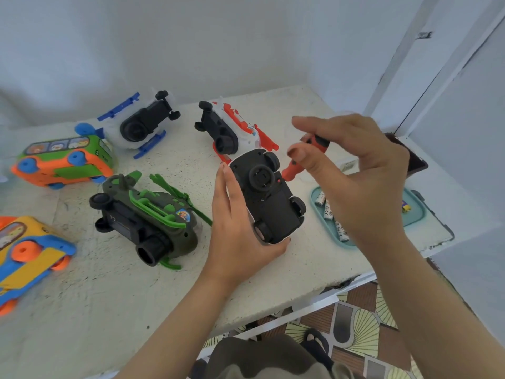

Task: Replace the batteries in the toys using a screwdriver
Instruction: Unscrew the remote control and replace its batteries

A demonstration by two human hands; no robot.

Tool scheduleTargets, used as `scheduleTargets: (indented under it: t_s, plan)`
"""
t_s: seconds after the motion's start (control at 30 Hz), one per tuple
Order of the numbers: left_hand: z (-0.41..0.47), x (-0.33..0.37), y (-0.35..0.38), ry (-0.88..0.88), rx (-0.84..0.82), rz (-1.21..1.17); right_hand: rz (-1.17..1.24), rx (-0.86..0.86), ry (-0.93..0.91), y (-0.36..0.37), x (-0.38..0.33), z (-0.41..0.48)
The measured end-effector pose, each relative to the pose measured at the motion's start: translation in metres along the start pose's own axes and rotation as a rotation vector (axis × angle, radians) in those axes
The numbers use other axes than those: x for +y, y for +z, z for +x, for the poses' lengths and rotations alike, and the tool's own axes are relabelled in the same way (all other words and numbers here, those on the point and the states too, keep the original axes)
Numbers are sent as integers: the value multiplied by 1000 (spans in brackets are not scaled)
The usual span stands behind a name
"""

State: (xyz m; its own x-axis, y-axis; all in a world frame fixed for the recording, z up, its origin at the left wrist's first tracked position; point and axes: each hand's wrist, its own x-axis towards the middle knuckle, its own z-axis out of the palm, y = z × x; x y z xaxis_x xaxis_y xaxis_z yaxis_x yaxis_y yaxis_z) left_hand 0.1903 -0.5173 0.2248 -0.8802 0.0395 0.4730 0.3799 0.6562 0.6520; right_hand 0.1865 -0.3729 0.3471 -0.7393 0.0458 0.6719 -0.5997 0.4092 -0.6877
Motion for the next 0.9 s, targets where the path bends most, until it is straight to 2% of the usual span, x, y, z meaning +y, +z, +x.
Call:
scheduleTargets:
  t_s: [0.23, 0.33, 0.43, 0.63, 0.8, 0.9]
  plan:
    - [0, 0, 0, -3, -7, 0, 10, -50, -8, -2, 6, -3]
    - [0, 0, 1, -9, 1, 4, 98, -107, 38, -4, 7, -3]
    - [0, 0, 1, -7, 14, 19, 47, -131, -10, -3, 6, -3]
    - [0, 1, 1, -10, 9, 22, -22, -1, -54, 0, 2, -4]
    - [0, 3, -1, -11, 2, 9, -87, -52, -60, -3, 6, -7]
    - [0, 3, 0, -13, 5, 16, -199, -64, -138, -6, 10, -9]
